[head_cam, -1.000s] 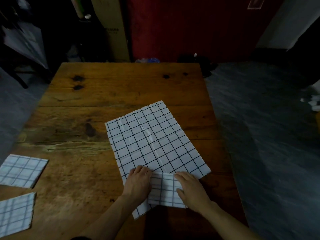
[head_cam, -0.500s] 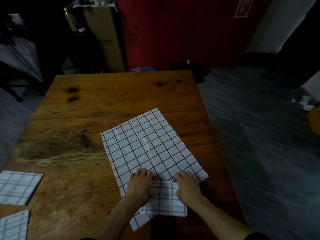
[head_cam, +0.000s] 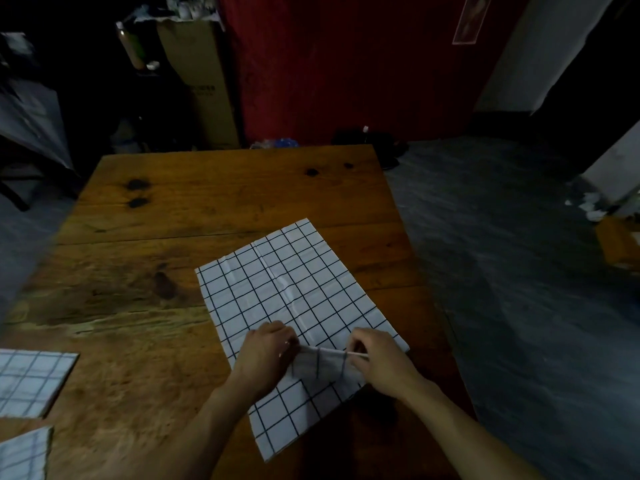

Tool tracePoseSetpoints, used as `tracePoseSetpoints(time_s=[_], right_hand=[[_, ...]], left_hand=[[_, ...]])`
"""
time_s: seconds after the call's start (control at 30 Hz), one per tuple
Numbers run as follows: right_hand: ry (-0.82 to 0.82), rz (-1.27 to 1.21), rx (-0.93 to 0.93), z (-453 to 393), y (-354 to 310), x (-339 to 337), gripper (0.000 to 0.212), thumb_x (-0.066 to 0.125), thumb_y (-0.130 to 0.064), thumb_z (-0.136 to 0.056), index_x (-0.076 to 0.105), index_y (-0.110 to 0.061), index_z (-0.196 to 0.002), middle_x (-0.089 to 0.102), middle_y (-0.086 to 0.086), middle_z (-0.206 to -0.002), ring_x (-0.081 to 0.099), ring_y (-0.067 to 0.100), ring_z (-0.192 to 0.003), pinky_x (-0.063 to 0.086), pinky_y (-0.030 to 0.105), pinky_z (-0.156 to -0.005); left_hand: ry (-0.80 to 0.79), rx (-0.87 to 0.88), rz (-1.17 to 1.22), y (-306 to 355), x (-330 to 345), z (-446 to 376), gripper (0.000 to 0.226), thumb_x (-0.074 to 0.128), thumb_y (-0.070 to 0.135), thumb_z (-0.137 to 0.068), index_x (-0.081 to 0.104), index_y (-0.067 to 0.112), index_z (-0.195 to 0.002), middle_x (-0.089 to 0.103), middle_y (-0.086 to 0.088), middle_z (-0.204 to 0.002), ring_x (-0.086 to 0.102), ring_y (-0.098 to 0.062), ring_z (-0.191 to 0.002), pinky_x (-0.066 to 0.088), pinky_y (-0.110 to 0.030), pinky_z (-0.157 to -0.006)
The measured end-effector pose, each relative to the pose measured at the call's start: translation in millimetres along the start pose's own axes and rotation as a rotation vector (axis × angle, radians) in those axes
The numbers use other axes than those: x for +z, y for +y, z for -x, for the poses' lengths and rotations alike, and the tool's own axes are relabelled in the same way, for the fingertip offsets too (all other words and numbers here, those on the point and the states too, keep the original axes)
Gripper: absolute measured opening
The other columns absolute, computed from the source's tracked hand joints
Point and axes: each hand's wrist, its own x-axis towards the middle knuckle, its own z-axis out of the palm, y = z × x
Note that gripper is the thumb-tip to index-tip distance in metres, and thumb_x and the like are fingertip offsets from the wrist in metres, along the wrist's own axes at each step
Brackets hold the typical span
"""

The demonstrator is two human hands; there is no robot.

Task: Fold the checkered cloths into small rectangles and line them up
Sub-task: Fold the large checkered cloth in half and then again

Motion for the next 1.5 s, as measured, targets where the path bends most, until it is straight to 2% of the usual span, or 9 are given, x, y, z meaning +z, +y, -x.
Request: tracePoseSetpoints(time_s=[0.27, 0.5, 0.63, 0.8, 0.9, 1.07, 1.17, 1.37, 1.5], right_hand=[[0.077, 0.015, 0.021, 18.6, -14.2, -37.8, 0.017, 0.066, -0.022, -0.089, 0.054, -0.034, -0.089, 0.053, -0.017, -0.097, 0.057, 0.0, -0.086, 0.053, 0.02, -0.072], [0.188, 0.162, -0.184, 34.3, -37.5, -39.2, 0.014, 0.06, -0.029, -0.092, 0.061, -0.027, -0.106, 0.054, -0.016, -0.104, 0.04, -0.003, -0.093, 0.031, 0.01, -0.077], [0.249, 0.161, -0.378, 42.3, -48.7, -37.8, 0.014, 0.057, -0.021, -0.091, 0.065, -0.021, -0.103, 0.06, -0.009, -0.098, 0.041, -0.005, -0.087, 0.033, 0.01, -0.075], [0.209, 0.06, -0.514, 52.2, -43.9, -39.2, 0.021, 0.048, -0.033, -0.093, 0.065, -0.021, -0.098, 0.061, -0.009, -0.093, 0.051, 0.001, -0.088, 0.04, 0.015, -0.079], [0.189, -0.01, -0.585, 53.8, -38.4, -31.5, 0.012, 0.057, -0.031, -0.093, 0.065, -0.022, -0.092, 0.061, -0.011, -0.088, 0.054, 0.003, -0.084, 0.039, 0.017, -0.076], [0.08, -0.023, -0.704, 58.5, -56.6, -9.1, 0.004, 0.062, -0.023, -0.093, 0.062, -0.02, -0.09, 0.057, -0.008, -0.086, 0.054, 0.01, -0.083, 0.049, 0.032, -0.073], [0.033, -0.026, -0.732, 68.6, -78.7, 6.5, 0.006, 0.066, -0.017, -0.089, 0.061, -0.022, -0.09, 0.056, -0.009, -0.087, 0.054, 0.009, -0.084, 0.049, 0.029, -0.073], [-0.05, -0.125, -0.716, 80.4, -141.5, 43.3, 0.008, 0.068, -0.017, -0.087, 0.064, -0.024, -0.086, 0.062, -0.014, -0.084, 0.058, 0.002, -0.085, 0.045, 0.017, -0.073], [-0.102, -0.275, -0.664, 91.8, -202.4, 79.3, 0.007, 0.068, -0.017, -0.089, 0.066, -0.023, -0.085, 0.065, -0.008, -0.083, 0.061, 0.007, -0.084, 0.053, 0.023, -0.074]], left_hand=[[0.169, 0.12, 0.191, 28.9, -34.0, -13.7, 0.006, 0.071, 0.014, -0.085, 0.071, 0.02, -0.086, 0.063, 0.009, -0.091, 0.058, -0.008, -0.085, 0.053, -0.027, -0.071], [0.167, 0.257, -0.021, 77.5, -45.6, -6.6, 0.016, 0.061, 0.029, -0.084, 0.071, 0.019, -0.09, 0.066, 0.002, -0.101, 0.06, -0.016, -0.092, 0.053, -0.037, -0.077], [0.192, 0.251, -0.114, 95.5, -64.8, 13.8, 0.018, 0.058, 0.032, -0.083, 0.069, 0.022, -0.094, 0.065, 0.003, -0.106, 0.059, -0.016, -0.097, 0.051, -0.037, -0.081], [0.245, 0.095, -0.093, 109.7, -93.2, 53.5, 0.014, 0.059, 0.027, -0.087, 0.071, 0.021, -0.09, 0.066, 0.003, -0.105, 0.056, -0.013, -0.095, 0.051, -0.032, -0.075], [0.285, 0.007, -0.097, 108.9, -104.3, 87.4, 0.009, 0.064, 0.02, -0.089, 0.072, 0.018, -0.086, 0.066, 0.003, -0.1, 0.058, -0.011, -0.087, 0.053, -0.032, -0.069], [0.442, -0.196, -0.049, 107.6, -118.2, 158.3, 0.005, 0.067, 0.014, -0.087, 0.07, 0.016, -0.083, 0.066, 0.004, -0.094, 0.061, -0.012, -0.083, 0.052, -0.034, -0.068], [0.523, -0.26, -0.012, 99.7, -123.8, 196.9, 0.011, 0.072, 0.005, -0.084, 0.067, 0.016, -0.083, 0.064, 0.004, -0.091, 0.061, -0.011, -0.08, 0.052, -0.037, -0.065], [0.588, -0.369, 0.012, 76.0, -141.3, 275.8, 0.01, 0.07, 0.011, -0.086, 0.065, 0.019, -0.084, 0.061, 0.008, -0.086, 0.059, -0.01, -0.078, 0.052, -0.035, -0.065], [0.547, -0.477, 0.045, 40.8, -160.6, 339.6, 0.014, 0.07, 0.02, -0.086, 0.062, 0.029, -0.081, 0.061, 0.015, -0.081, 0.058, -0.006, -0.078, 0.05, -0.029, -0.067]])
